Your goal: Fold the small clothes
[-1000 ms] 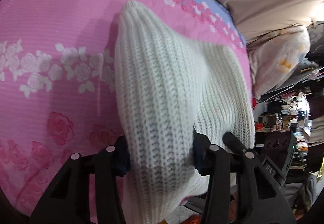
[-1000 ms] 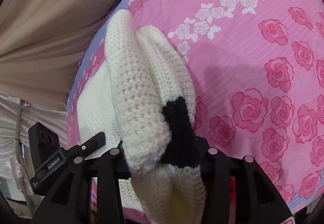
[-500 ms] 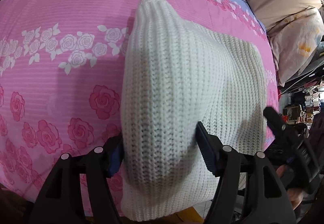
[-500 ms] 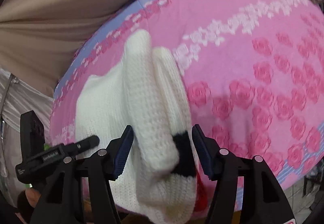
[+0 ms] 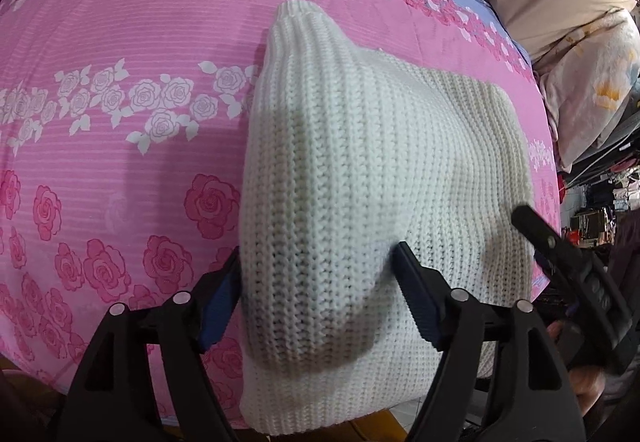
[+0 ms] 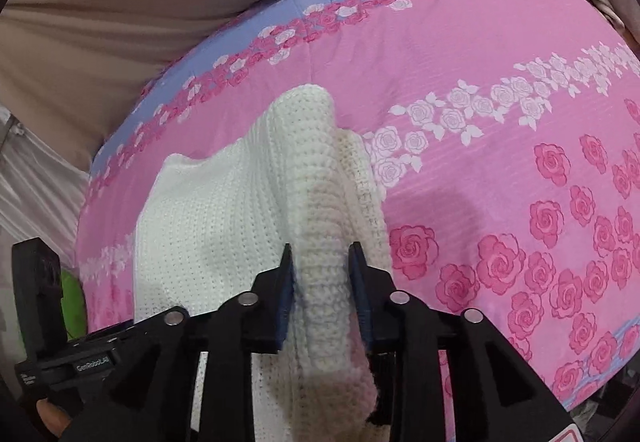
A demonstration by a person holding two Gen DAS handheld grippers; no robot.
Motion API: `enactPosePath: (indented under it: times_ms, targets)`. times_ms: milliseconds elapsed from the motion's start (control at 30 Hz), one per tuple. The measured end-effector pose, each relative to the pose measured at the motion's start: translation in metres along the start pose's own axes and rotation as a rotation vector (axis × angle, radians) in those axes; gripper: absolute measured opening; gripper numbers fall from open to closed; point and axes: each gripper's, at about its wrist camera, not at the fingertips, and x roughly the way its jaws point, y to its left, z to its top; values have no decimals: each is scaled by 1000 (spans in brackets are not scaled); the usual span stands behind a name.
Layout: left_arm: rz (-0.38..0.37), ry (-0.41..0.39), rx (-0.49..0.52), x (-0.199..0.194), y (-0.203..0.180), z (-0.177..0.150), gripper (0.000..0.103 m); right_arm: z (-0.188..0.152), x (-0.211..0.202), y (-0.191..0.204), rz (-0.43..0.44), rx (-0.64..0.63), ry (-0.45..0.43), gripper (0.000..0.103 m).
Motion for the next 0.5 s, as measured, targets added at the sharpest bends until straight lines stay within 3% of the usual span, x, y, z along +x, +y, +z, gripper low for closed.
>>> enactPosePath:
  times_ms: [33,67,167,300,400,433,500]
  targets:
    - [-7,1,-8,-1,2,0,79,-4,-7,-3,-4,15,-16,61]
    - [-22,4,-24,-1,4,0,84,-10,-13,-7,-21,33,-39,73]
    - [-65,17,-62,2,6,0,90,-27,-10,-19,-21,60,-17,79]
    - [-106,69,-133,24,17,1,92,-46,16,-34,68,159,93,80]
    - [-185,102,-220,33,27,4,89,-51,30,-41,145,246,111,82]
    - [-215,132,-217,35,25,6,83,-50,31,-42,156,264,101,80]
    - [-231,137,-204,27,17,8,71,-46,32,-43,179,275,127,60]
